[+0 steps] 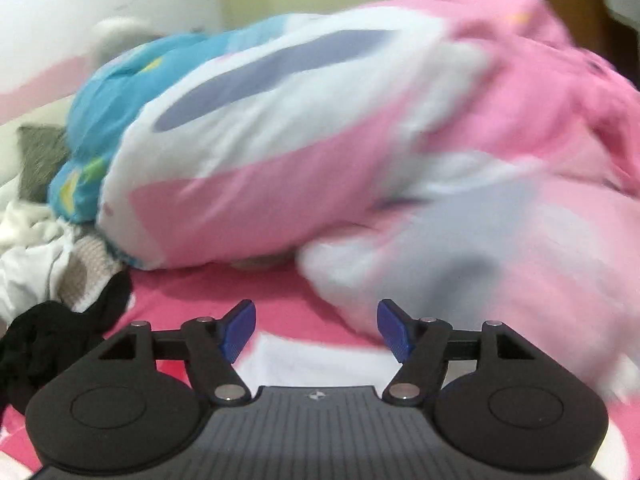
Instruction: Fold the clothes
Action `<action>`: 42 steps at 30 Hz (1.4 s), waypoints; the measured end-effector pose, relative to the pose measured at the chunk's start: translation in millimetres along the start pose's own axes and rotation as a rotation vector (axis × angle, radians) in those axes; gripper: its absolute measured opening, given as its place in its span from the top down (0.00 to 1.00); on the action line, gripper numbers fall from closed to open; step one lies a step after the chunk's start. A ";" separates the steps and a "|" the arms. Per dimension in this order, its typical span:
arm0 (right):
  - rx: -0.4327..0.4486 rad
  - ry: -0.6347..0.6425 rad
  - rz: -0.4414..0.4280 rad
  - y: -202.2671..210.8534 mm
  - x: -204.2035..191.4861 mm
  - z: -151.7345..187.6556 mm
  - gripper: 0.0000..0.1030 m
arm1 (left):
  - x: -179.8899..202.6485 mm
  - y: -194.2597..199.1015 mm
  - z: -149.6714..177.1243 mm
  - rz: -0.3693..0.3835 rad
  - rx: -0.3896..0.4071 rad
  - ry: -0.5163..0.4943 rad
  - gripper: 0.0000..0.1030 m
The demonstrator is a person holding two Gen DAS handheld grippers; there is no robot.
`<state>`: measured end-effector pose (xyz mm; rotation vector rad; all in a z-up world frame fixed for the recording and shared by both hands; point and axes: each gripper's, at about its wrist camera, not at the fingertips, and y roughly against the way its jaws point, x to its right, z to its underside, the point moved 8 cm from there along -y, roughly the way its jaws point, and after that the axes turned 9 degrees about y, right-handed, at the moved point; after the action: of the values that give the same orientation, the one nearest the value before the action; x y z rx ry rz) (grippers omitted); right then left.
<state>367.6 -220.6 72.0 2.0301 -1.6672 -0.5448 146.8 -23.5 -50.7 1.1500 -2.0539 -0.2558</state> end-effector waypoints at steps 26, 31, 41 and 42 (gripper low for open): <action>0.105 -0.090 -0.080 -14.4 0.8 7.0 0.99 | 0.1 -0.8 -1.4 0.009 0.002 0.006 0.53; -0.001 0.101 -0.071 -59.9 -47.9 11.7 0.99 | 0.4 0.3 -1.7 0.013 0.002 0.009 0.53; -0.073 0.167 -0.039 -77.3 -55.7 19.2 0.54 | 1.4 1.5 -1.0 0.016 0.002 0.014 0.53; -0.025 0.143 -0.046 -61.4 -51.5 10.5 0.54 | 1.3 1.4 -1.1 0.015 0.002 0.015 0.53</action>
<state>401.2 -160.9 29.1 2.0430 -1.5262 -0.4230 146.3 -23.5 -48.6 1.1337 -2.0496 -0.2378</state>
